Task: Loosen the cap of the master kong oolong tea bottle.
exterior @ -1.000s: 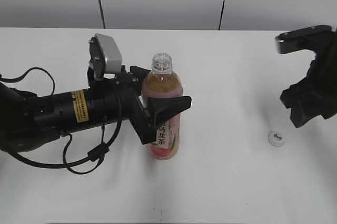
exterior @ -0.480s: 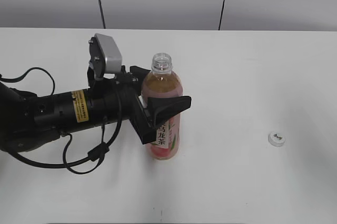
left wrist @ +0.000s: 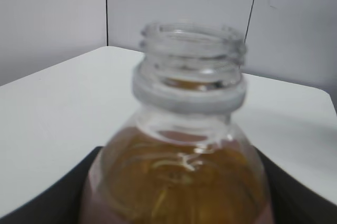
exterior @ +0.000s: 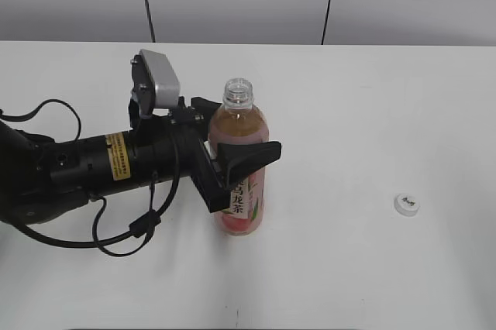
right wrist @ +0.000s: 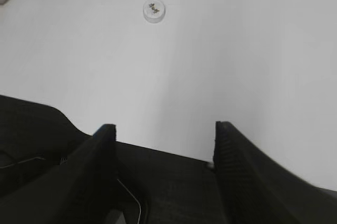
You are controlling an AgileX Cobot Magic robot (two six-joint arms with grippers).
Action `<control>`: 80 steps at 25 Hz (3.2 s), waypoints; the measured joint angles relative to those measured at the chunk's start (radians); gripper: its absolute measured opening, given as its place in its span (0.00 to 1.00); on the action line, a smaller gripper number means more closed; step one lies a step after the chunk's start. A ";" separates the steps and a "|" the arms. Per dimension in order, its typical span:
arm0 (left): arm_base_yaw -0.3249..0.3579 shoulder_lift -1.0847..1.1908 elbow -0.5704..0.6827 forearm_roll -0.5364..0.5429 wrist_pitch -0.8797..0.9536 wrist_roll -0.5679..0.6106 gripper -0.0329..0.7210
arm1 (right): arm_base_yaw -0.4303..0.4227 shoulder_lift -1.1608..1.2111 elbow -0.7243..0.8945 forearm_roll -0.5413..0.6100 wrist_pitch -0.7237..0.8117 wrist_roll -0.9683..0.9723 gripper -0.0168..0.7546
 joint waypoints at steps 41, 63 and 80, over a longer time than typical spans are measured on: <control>0.000 -0.125 0.000 0.022 -0.001 -0.050 0.83 | 0.000 -0.422 0.094 0.001 0.007 -0.034 0.60; 0.000 -0.428 0.000 0.070 0.184 -0.288 0.83 | 0.000 -0.422 0.095 0.002 0.017 -0.037 0.60; 0.000 -0.749 0.000 0.418 0.283 -0.678 0.83 | 0.000 -0.422 0.095 0.002 0.019 -0.037 0.60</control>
